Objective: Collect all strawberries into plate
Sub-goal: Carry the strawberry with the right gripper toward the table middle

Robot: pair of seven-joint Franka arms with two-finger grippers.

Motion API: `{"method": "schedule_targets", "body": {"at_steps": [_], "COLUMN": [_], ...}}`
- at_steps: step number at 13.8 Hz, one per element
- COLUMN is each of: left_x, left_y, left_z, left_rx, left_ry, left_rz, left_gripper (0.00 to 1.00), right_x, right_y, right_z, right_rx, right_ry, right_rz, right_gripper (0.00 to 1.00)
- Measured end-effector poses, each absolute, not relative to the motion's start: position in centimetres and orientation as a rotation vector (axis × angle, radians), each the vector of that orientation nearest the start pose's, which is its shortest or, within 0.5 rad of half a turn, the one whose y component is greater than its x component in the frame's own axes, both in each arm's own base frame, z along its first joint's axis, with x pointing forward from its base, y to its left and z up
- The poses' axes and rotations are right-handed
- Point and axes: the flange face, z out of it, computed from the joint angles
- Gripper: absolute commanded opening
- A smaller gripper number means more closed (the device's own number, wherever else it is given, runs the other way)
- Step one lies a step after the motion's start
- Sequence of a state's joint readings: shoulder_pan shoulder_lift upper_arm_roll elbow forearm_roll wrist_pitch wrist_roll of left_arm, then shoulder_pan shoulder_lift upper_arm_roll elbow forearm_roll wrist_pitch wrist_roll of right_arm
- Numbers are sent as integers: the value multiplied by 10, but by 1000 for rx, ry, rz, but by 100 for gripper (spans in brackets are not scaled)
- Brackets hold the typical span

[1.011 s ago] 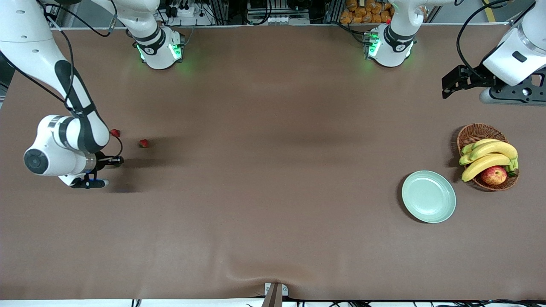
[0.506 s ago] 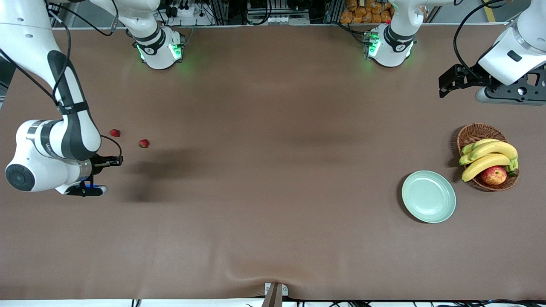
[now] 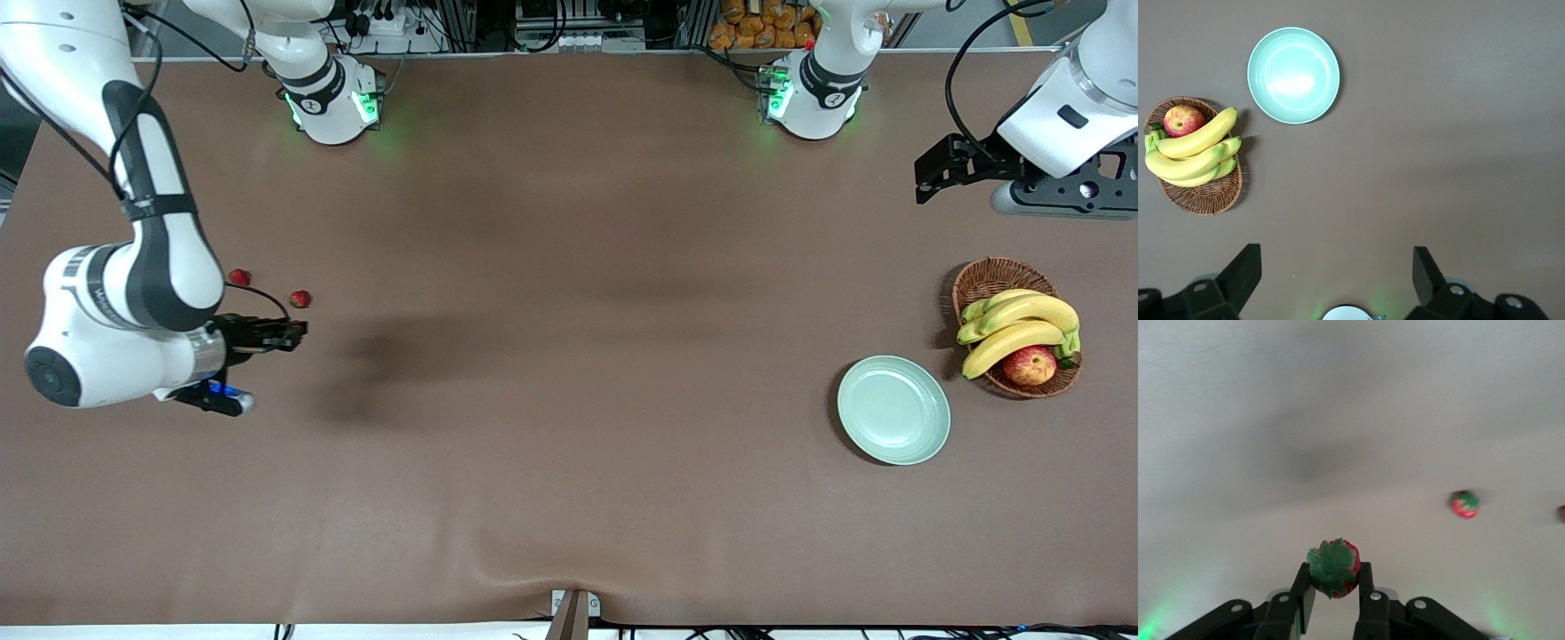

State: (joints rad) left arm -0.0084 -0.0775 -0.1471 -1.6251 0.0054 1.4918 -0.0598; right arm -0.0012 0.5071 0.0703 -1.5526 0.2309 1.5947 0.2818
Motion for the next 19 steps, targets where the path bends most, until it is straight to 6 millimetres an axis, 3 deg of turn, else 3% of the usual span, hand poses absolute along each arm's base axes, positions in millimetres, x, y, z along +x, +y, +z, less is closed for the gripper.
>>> {"method": "schedule_targets", "body": {"at_steps": [4, 9, 11, 14, 19], "left_x": [515, 516, 517, 519, 536], "left_y": [-83, -81, -79, -75, -60], "left_z": [634, 633, 632, 628, 606], "left_rx": [-3114, -3115, -3115, -3097, -3093], "left_ry": [146, 141, 134, 127, 88], "left_rz": [85, 88, 89, 98, 141], "left_gripper": [100, 100, 100, 100, 100], "right_x": [628, 617, 603, 577, 544], "right_y": [161, 280, 339, 413, 487], "right_z": [350, 354, 342, 307, 249], "right_rx": [-2801, -2686, -2641, -2585, -2476], "right_ry": [577, 847, 947, 1079, 1208], "right_rz": [730, 602, 553, 474, 327], "right_gripper": [0, 0, 0, 0, 0]}}
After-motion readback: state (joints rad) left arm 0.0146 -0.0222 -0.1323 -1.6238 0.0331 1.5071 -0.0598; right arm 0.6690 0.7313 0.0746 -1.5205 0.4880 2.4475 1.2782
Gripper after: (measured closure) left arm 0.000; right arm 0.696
